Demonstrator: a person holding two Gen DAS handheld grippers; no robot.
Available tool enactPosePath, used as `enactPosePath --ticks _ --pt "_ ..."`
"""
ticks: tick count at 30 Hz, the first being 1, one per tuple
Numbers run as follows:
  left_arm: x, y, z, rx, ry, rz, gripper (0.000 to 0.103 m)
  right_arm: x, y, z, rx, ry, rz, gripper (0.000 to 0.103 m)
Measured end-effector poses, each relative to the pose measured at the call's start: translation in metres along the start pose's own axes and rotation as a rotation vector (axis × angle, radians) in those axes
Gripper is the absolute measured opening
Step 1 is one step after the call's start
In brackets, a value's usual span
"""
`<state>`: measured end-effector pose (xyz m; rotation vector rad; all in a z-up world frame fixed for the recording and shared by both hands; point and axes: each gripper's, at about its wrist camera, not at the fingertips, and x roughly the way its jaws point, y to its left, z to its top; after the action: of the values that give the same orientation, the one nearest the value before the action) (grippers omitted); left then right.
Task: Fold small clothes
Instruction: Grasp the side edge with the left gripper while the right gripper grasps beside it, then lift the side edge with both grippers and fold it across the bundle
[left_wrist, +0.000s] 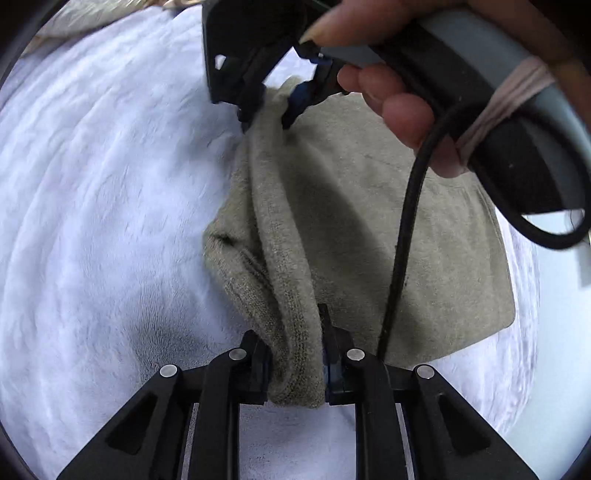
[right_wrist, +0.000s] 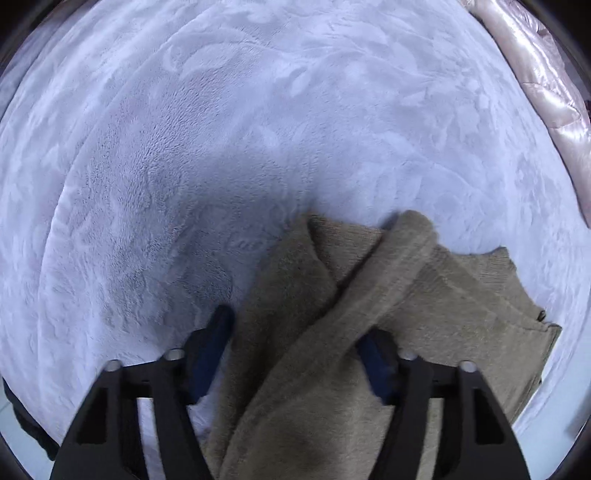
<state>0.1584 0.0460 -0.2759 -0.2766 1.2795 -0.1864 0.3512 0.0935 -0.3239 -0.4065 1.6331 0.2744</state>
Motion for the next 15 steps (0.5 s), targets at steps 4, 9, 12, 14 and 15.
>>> enactPosePath --ticks 4,9,12,14,15 --pt "-0.021 -0.027 0.006 0.072 -0.042 0.019 0.02 -0.015 -0.026 -0.012 -0.003 -0.023 0.097 0.022" --pt "-0.03 -0.057 0.007 0.121 -0.044 0.06 0.02 -0.044 -0.053 -0.025 -0.002 -0.072 0.225 0.021" --pt "-0.032 -0.071 0.008 0.127 -0.038 0.086 0.02 -0.06 -0.066 -0.032 -0.045 -0.085 0.267 0.021" --pt "-0.038 -0.077 0.005 0.129 -0.034 0.111 0.02 -0.07 -0.074 -0.033 -0.073 -0.095 0.283 0.021" --pt "-0.04 -0.081 0.004 0.131 -0.032 0.126 0.019 -0.076 -0.072 -0.034 -0.082 -0.101 0.291 0.021"
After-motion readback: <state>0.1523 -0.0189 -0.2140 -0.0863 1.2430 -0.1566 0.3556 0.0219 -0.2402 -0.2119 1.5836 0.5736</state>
